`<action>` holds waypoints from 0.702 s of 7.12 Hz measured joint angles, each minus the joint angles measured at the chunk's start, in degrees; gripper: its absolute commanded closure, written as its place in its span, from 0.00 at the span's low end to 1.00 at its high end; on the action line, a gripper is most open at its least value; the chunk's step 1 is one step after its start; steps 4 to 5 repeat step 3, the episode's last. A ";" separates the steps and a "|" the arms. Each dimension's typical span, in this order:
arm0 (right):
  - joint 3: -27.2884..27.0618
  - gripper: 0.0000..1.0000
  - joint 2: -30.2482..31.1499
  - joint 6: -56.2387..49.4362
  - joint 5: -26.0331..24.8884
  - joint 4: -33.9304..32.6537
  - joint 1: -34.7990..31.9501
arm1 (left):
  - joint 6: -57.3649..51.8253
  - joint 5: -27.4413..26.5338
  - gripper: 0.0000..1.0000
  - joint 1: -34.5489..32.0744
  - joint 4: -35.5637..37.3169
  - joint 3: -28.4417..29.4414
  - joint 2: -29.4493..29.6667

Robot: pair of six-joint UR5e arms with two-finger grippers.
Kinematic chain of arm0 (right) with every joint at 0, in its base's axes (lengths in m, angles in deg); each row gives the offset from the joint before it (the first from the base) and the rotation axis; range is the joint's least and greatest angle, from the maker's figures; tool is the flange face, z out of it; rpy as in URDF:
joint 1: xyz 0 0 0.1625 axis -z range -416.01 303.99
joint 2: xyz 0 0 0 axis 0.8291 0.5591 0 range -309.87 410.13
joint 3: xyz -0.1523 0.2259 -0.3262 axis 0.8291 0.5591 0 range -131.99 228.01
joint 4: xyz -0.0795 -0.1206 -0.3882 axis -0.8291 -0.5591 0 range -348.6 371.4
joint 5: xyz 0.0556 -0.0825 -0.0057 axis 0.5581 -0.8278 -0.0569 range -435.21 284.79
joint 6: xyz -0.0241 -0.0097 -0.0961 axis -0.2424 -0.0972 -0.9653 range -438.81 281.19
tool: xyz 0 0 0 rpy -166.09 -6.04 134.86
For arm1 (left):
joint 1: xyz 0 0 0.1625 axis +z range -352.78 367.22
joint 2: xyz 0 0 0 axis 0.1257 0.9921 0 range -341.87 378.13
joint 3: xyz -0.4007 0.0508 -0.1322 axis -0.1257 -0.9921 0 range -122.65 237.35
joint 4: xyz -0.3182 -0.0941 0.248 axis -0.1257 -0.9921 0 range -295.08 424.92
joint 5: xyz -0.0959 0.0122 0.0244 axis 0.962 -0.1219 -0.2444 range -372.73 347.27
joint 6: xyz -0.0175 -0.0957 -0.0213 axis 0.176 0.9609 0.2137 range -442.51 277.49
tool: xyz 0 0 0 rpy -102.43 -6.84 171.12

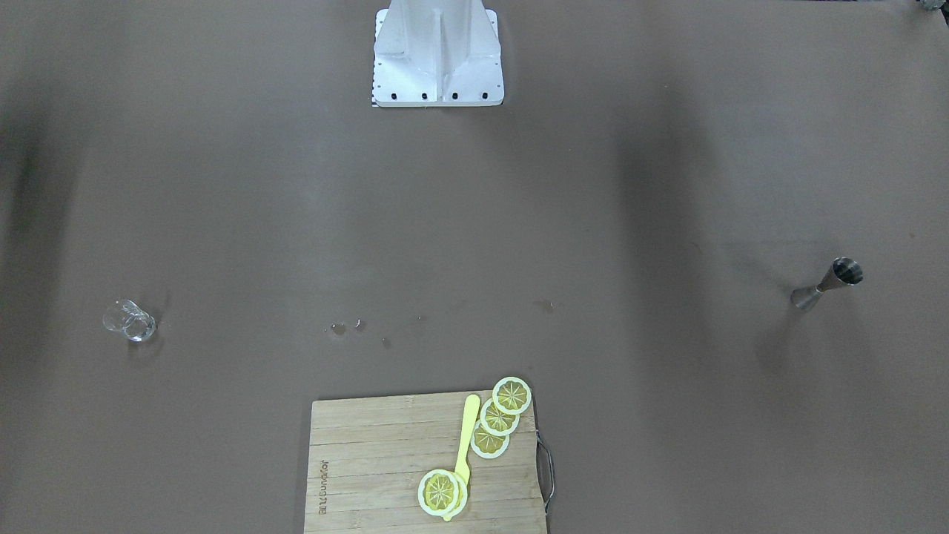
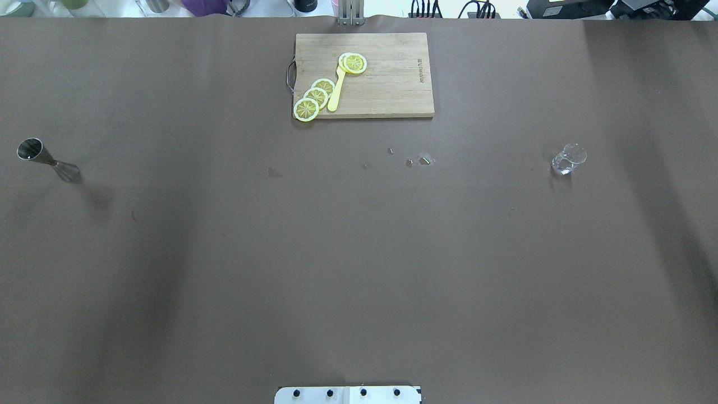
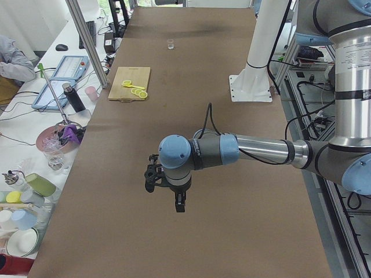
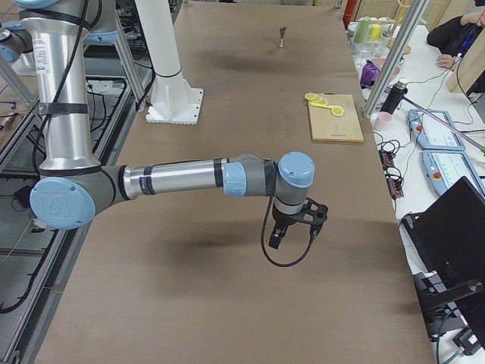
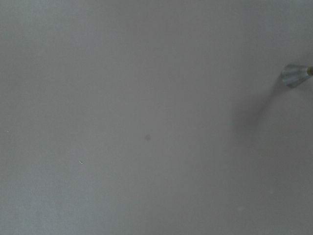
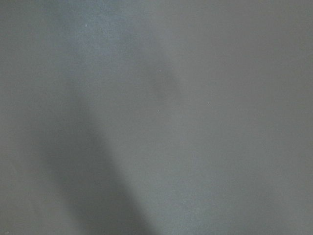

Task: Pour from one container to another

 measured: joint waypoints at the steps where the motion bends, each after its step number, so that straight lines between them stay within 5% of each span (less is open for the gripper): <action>1: 0.00 0.00 0.05 0.02 0.04 0.00 0.00 | 0.21 -0.03 0.00 0.00 -0.25 0.26 0.01; 5: 0.00 0.00 0.27 0.04 0.07 0.00 0.00 | 0.31 -0.05 0.00 0.00 -0.44 0.56 0.04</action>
